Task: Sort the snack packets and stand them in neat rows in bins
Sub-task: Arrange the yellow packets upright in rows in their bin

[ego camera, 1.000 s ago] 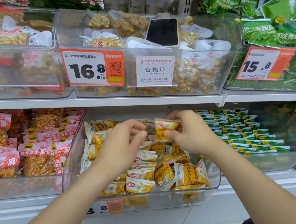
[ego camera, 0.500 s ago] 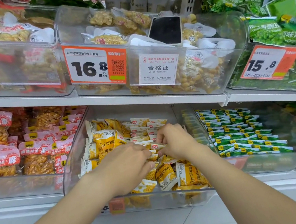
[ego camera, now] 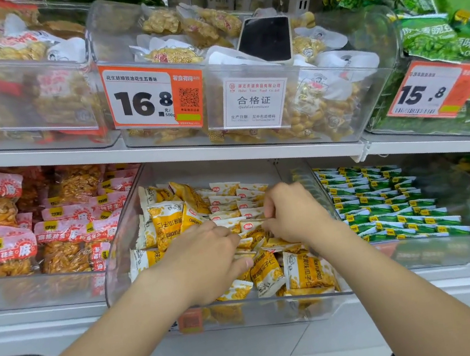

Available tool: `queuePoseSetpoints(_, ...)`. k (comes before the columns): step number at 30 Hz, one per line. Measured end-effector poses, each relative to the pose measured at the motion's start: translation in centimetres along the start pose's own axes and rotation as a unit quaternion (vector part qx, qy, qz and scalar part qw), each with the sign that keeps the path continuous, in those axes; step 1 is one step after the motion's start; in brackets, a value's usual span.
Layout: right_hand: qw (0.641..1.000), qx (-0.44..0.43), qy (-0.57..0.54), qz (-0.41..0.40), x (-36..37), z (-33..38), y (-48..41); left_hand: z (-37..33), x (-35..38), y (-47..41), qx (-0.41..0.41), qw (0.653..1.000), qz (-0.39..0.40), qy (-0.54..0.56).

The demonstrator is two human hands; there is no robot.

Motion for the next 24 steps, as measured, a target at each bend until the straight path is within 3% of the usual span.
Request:
queuePoseSetpoints(2,1.0,-0.017,-0.021,0.0,-0.8,-0.4,0.5,0.2,-0.1,0.1,0.001,1.0,-0.011,0.011)
queuePoseSetpoints(5,0.995,-0.059,-0.048,0.067,-0.5,0.3,2.0,0.5,-0.5,0.3,0.0,0.999,-0.031,0.022)
queuePoseSetpoints(10,0.984,-0.07,0.086,0.141,2.5,1.8,3.0,0.5,-0.7,0.6,0.004,0.999,-0.046,0.027)
queuePoseSetpoints(13,0.974,-0.066,0.103,0.19,2.4,1.3,3.1,0.6,-0.7,0.7,0.005,0.998,-0.048,0.039)
queuePoseSetpoints(20,0.986,-0.073,0.0,0.148,0.6,-0.7,2.7,0.6,-0.8,0.7,0.011,0.998,-0.046,0.045)
queuePoseSetpoints(24,0.992,-0.077,-0.055,0.079,-0.4,-1.3,1.9,0.6,-0.9,0.6,0.011,0.998,-0.046,0.044)
Point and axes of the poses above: each hand's wrist, its own y-axis away from the middle knuckle, its own x-axis out of the palm, z = x × y, the point moved 8 cm from there along -y, towards the middle knuckle, and after that the axes turned 6 degrees about x, right-handed, at the moved point
